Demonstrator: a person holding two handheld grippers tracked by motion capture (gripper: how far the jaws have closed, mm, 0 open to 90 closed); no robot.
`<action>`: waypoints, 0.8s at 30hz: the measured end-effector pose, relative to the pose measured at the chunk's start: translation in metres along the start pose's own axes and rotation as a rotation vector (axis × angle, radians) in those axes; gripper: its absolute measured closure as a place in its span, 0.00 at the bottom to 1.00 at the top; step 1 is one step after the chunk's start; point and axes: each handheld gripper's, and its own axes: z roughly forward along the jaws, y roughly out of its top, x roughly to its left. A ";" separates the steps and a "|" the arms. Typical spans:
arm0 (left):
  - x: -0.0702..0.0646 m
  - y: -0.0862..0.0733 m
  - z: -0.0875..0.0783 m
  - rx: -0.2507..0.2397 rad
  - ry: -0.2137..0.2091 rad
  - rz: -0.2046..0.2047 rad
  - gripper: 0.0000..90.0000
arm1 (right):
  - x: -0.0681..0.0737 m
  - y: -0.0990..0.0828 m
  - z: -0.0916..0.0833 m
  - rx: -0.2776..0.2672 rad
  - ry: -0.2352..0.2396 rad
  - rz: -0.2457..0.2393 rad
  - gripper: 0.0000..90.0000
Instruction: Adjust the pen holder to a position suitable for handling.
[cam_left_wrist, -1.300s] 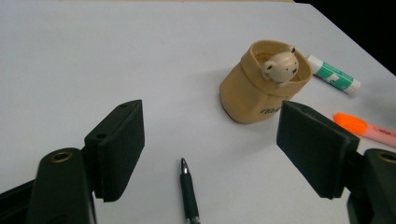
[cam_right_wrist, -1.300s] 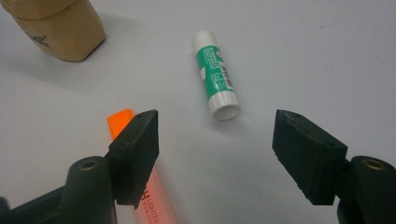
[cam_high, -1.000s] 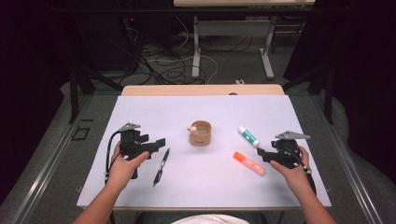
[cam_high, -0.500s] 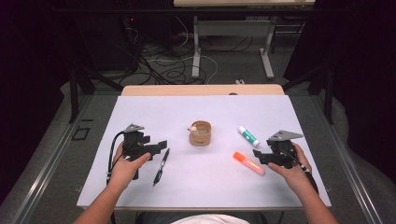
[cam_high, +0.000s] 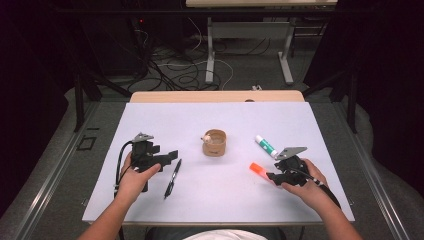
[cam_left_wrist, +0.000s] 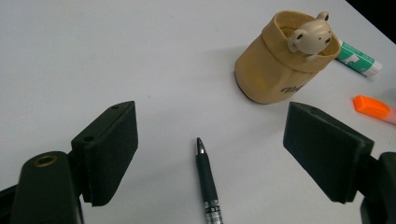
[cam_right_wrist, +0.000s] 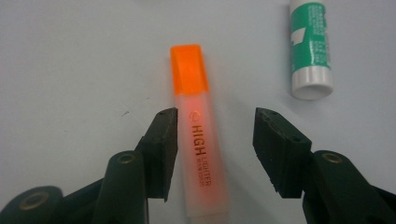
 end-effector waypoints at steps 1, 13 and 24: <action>0.000 0.000 0.000 0.001 -0.001 0.000 0.20 | 0.000 0.000 0.001 0.008 -0.009 -0.008 0.57; -0.004 -0.002 0.005 0.029 0.000 0.027 0.20 | 0.004 0.002 0.013 0.141 0.010 -0.034 0.64; -0.005 -0.002 0.005 0.042 -0.003 0.036 0.20 | 0.002 0.004 0.017 0.210 0.011 -0.040 0.70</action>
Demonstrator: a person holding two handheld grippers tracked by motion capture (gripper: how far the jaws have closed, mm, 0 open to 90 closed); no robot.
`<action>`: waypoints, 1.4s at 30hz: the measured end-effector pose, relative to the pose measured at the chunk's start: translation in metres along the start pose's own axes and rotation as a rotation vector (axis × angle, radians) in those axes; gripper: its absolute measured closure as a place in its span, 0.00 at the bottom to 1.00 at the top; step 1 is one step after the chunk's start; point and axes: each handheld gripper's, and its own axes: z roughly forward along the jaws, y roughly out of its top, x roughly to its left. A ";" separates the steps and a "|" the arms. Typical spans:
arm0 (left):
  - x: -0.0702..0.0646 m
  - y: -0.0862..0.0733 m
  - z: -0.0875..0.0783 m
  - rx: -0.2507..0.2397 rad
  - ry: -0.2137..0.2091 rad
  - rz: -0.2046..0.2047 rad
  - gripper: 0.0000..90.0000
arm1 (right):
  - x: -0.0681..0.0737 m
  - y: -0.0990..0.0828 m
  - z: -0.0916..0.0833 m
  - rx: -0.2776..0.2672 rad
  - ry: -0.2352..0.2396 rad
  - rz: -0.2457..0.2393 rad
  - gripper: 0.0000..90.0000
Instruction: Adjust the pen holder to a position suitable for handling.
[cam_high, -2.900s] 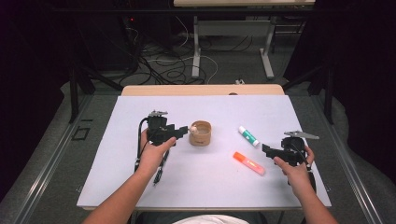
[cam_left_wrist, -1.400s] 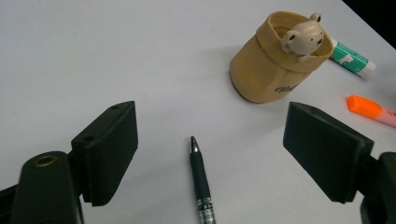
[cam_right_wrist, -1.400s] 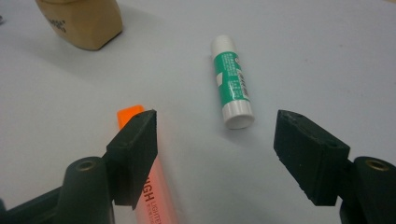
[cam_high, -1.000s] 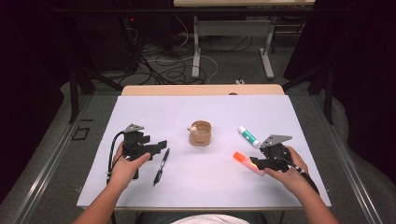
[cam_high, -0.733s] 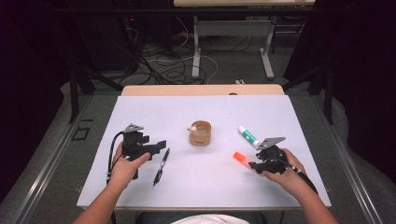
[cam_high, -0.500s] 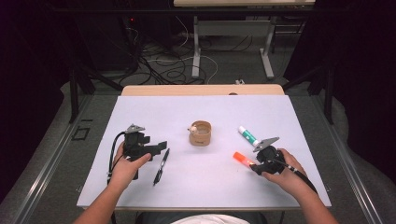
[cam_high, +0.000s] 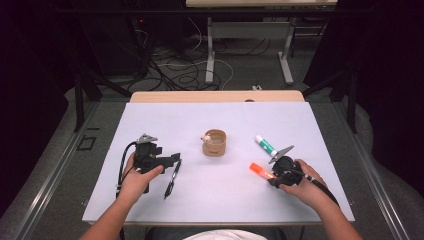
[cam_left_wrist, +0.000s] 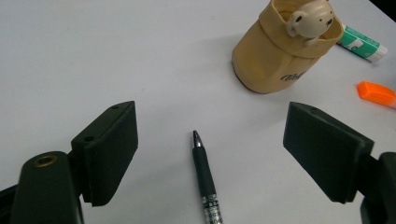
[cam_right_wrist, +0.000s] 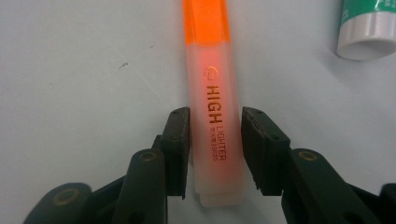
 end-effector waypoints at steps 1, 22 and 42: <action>0.000 0.000 0.000 0.003 0.000 0.000 0.20 | 0.000 0.000 0.001 -0.006 0.014 0.005 0.71; -0.001 0.000 0.000 -0.010 -0.002 0.003 0.20 | 0.003 -0.001 0.003 -0.041 0.001 -0.050 0.73; -0.004 0.001 -0.002 -0.047 -0.029 -0.026 0.20 | 0.006 0.001 -0.010 -0.174 -0.049 -0.051 0.73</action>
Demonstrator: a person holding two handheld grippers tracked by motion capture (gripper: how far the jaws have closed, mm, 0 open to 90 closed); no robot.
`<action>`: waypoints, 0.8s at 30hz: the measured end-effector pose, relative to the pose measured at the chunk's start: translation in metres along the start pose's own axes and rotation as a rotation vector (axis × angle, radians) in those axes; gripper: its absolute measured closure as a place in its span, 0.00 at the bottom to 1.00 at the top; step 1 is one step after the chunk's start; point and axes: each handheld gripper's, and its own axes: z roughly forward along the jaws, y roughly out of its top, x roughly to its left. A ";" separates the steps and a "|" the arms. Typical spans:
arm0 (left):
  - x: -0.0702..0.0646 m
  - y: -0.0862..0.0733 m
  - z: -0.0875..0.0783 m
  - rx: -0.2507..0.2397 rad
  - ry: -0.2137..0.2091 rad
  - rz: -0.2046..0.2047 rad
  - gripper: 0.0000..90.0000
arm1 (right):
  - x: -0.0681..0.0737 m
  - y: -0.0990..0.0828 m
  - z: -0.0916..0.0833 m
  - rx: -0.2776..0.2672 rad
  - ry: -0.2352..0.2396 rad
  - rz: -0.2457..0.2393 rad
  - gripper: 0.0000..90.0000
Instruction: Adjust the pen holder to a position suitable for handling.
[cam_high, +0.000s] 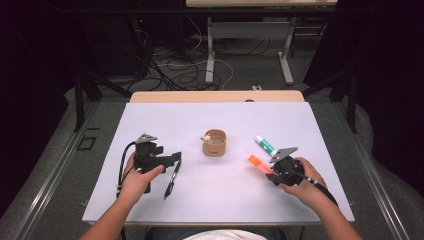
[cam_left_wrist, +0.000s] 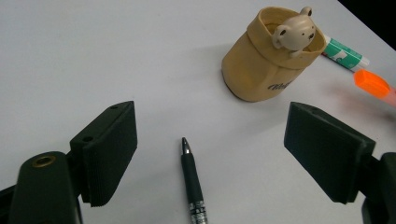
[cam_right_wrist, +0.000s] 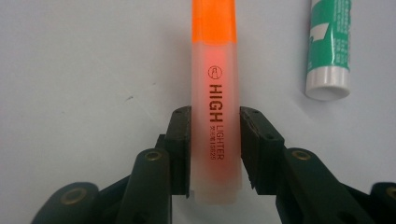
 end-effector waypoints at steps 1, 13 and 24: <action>0.000 0.000 0.000 -0.001 -0.003 -0.004 0.19 | 0.001 0.001 -0.001 -0.033 0.007 -0.005 0.73; -0.012 0.004 -0.005 -0.029 -0.058 0.020 0.18 | 0.012 0.009 -0.008 -0.153 -0.029 -0.007 0.73; -0.035 0.006 -0.011 -0.054 -0.135 0.014 0.19 | 0.033 0.025 -0.018 -0.281 -0.018 -0.023 0.73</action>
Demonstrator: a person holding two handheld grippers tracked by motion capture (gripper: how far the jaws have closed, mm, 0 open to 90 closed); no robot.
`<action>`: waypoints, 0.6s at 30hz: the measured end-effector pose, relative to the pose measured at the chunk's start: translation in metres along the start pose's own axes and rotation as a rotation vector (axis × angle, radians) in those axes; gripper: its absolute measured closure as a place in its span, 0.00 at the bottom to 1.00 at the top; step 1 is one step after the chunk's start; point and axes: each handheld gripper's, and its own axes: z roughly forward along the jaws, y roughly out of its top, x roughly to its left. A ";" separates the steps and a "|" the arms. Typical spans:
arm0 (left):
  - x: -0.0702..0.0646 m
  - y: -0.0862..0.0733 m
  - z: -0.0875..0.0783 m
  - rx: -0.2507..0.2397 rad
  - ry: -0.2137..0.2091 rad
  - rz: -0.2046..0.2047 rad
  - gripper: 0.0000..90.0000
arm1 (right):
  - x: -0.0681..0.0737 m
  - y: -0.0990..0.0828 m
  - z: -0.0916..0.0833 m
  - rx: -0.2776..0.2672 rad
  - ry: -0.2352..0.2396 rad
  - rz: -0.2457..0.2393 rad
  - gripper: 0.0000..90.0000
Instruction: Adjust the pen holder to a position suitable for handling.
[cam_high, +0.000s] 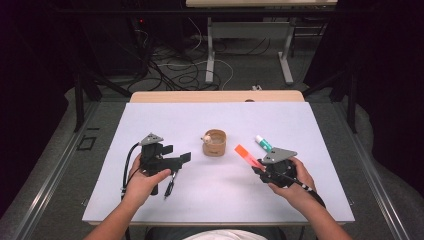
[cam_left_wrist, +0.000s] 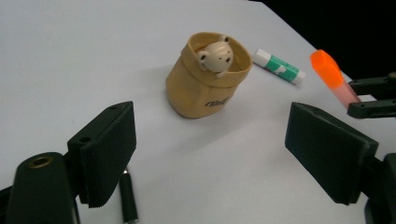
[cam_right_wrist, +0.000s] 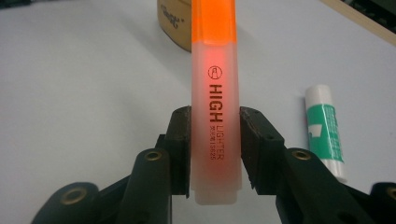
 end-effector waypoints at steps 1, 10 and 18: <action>-0.001 0.000 0.000 -0.009 -0.012 -0.010 0.20 | 0.002 0.002 -0.001 -0.010 0.002 0.008 0.73; -0.013 0.001 -0.004 -0.044 -0.062 -0.026 0.27 | 0.018 0.014 -0.003 -0.114 0.024 0.046 0.73; -0.026 0.001 -0.002 -0.028 -0.115 -0.014 0.31 | 0.031 0.021 -0.002 -0.153 0.036 0.054 0.73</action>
